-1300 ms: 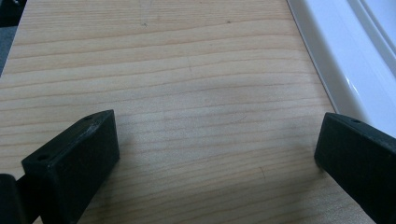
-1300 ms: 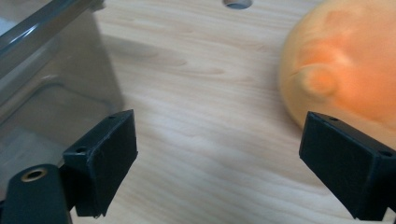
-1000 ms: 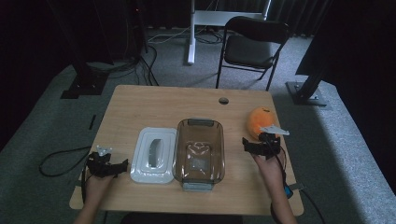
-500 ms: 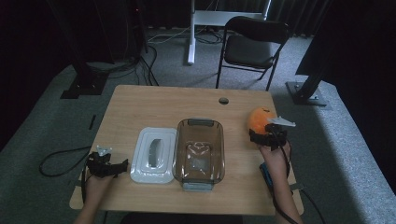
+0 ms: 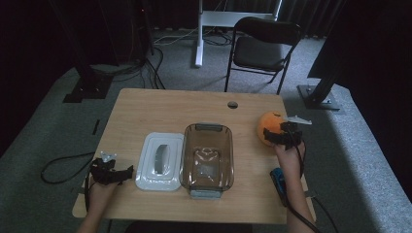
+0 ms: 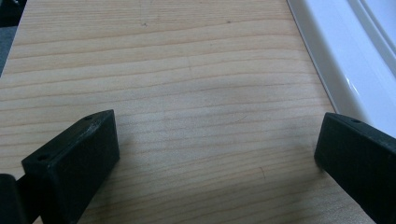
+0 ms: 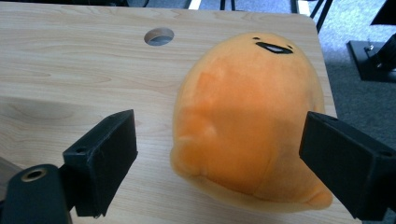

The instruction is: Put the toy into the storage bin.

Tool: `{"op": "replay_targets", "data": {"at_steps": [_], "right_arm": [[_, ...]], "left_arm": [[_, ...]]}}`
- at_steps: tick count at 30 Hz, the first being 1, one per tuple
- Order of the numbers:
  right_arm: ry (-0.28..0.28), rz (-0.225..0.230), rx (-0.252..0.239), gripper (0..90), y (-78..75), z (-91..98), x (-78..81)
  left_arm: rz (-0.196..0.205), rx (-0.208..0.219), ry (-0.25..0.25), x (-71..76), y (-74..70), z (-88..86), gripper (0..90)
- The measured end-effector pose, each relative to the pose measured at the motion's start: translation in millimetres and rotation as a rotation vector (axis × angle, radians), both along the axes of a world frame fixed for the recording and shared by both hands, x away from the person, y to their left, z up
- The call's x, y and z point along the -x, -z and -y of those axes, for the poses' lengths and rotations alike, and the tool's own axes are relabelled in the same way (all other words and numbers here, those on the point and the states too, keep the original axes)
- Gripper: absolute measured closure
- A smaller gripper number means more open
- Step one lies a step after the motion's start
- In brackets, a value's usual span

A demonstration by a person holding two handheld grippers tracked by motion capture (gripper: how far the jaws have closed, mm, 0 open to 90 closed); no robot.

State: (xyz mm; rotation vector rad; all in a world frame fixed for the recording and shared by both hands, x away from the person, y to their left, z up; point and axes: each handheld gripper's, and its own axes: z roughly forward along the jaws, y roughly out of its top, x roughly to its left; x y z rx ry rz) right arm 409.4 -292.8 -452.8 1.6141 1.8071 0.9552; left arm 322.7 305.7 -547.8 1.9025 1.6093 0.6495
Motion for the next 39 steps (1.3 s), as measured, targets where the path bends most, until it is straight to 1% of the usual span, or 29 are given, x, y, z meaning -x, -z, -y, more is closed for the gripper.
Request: {"op": "replay_targets", "data": {"at_steps": [1,3,8,9,10,12,14,15,17,21,28,31,33,35,39], "right_arm": [[0.006,0.000,0.004,10.6,0.7,0.9,-1.6],[0.008,-0.008,-0.007,10.6,2.4,3.3,-5.1],[0.030,-0.032,0.014,10.6,6.9,6.3,-14.7],[0.030,-0.032,0.014,10.6,6.9,6.3,-14.7],[0.037,-0.036,0.007,10.6,7.6,7.5,-17.9],[0.042,-0.041,0.012,10.6,8.0,8.3,-21.2],[0.043,-0.044,0.006,10.6,7.7,9.7,-24.7],[0.046,-0.043,0.013,10.6,7.5,10.4,-27.0],[0.049,-0.047,0.011,10.6,7.4,10.4,-28.2],[0.057,-0.059,0.015,10.6,8.4,12.6,-36.2],[0.071,-0.103,0.025,10.6,16.4,14.6,-46.6],[0.073,-0.115,0.013,10.5,19.9,15.4,-49.4],[0.070,-0.124,-0.003,10.5,22.4,15.6,-50.1],[0.063,-0.133,-0.007,10.5,25.6,13.5,-50.4],[0.061,-0.130,0.002,10.6,29.6,10.3,-48.7]], "left_arm": [[0.000,0.000,0.000,0.0,0.0,0.0,0.2],[0.000,0.000,0.000,0.0,0.0,0.0,0.2],[0.001,0.000,0.000,0.0,0.1,0.0,0.2],[0.000,0.000,0.000,0.0,0.0,0.0,0.2],[0.001,0.000,0.000,0.0,0.1,0.0,0.3],[0.000,0.000,0.000,0.0,0.0,0.0,0.2],[0.001,0.000,0.000,0.0,0.1,0.0,0.2],[0.001,0.001,0.000,0.0,0.1,0.0,0.3],[0.001,0.000,0.000,0.0,0.1,0.0,0.3],[0.000,0.000,0.000,0.0,0.0,0.0,0.2],[0.000,0.000,0.000,0.0,0.0,0.0,0.2],[0.001,0.000,0.000,0.0,0.0,0.0,0.2],[0.000,0.000,0.000,0.0,0.0,0.0,0.2],[0.001,0.000,0.000,0.0,0.1,0.0,0.2],[0.001,0.000,0.000,0.0,0.1,0.0,0.2]]}}
